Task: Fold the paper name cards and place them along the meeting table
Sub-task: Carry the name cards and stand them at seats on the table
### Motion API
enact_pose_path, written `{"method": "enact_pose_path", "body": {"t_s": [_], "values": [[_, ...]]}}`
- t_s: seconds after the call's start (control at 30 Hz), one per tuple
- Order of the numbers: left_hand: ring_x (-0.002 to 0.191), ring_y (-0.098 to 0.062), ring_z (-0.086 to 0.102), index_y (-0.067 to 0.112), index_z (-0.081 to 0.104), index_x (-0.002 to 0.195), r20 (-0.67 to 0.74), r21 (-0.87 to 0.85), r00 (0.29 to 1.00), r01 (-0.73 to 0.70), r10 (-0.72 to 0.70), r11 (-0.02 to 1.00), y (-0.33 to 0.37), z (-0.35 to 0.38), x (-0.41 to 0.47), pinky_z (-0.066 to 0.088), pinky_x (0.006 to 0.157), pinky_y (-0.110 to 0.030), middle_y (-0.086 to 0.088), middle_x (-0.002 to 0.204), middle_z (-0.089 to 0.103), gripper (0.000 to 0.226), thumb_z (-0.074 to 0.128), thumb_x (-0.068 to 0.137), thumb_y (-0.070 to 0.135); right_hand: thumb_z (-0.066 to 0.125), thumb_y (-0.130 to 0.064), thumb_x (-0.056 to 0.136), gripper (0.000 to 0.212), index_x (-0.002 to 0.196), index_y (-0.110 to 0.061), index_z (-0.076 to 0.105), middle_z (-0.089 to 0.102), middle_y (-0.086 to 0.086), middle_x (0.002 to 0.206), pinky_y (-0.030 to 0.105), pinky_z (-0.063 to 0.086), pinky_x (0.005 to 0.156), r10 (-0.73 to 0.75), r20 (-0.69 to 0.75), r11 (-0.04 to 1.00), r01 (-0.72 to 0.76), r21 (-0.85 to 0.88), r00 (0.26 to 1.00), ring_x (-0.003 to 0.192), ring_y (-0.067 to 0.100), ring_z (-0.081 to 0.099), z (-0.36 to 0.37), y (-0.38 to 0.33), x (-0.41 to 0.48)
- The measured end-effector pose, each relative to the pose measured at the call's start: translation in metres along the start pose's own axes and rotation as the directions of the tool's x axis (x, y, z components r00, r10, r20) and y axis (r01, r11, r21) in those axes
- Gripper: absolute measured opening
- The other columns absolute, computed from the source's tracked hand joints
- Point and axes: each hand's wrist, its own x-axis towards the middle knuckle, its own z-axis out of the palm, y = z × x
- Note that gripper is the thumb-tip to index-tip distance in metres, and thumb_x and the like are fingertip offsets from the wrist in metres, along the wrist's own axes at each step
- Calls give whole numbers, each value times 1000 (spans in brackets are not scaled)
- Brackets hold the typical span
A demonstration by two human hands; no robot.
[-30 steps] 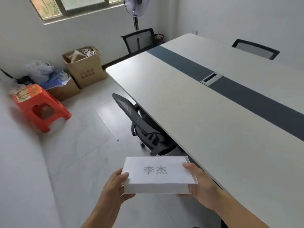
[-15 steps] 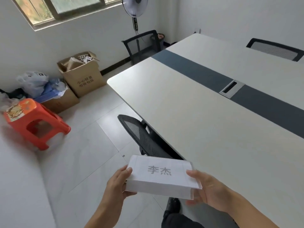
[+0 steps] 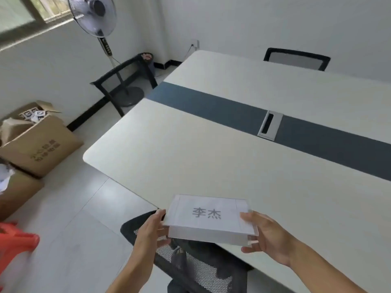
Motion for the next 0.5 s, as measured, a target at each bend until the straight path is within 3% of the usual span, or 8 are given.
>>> {"method": "enact_pose_path", "body": {"t_s": [0.13, 0.27, 0.4, 0.5], "values": [[93, -27, 65, 11, 61, 111, 110, 227, 994, -24, -1, 974, 23, -5, 96, 51, 77, -38, -13, 99, 68, 31, 52, 95, 35, 78, -41, 60, 58, 113, -18, 68, 68, 11, 102, 42, 55, 72, -7, -265, 981, 59, 186, 964, 87, 30, 65, -7, -17, 34], [99, -26, 63, 13, 60, 113, 275, 481, 960, -180, 47, 858, 48, 6, 186, 50, 82, -39, -9, 104, 67, 32, 53, 93, 36, 75, -26, 74, 43, 113, -13, 63, 67, 11, 98, 44, 54, 74, -21, -541, 949, 187, 253, 841, 86, 31, 63, -9, -37, 71], [112, -29, 57, 9, 57, 123, 347, 744, 926, -370, 152, 556, 57, 46, 264, 44, 91, -36, -13, 119, 60, 41, 53, 93, 37, 74, -30, 67, 39, 103, -20, 64, 71, 4, 96, 42, 54, 76, -35, -718, 940, 268, 213, 695, 83, 23, 65, -12, -55, 103], [124, -29, 45, 13, 49, 131, 397, 834, 894, -445, 207, 327, 52, 80, 304, 37, 98, -39, -12, 135, 48, 46, 49, 93, 37, 73, -20, 80, 27, 104, -16, 61, 71, 0, 94, 34, 53, 72, -102, -812, 950, 299, 93, 575, 87, 21, 67, -22, -67, 116]]}}
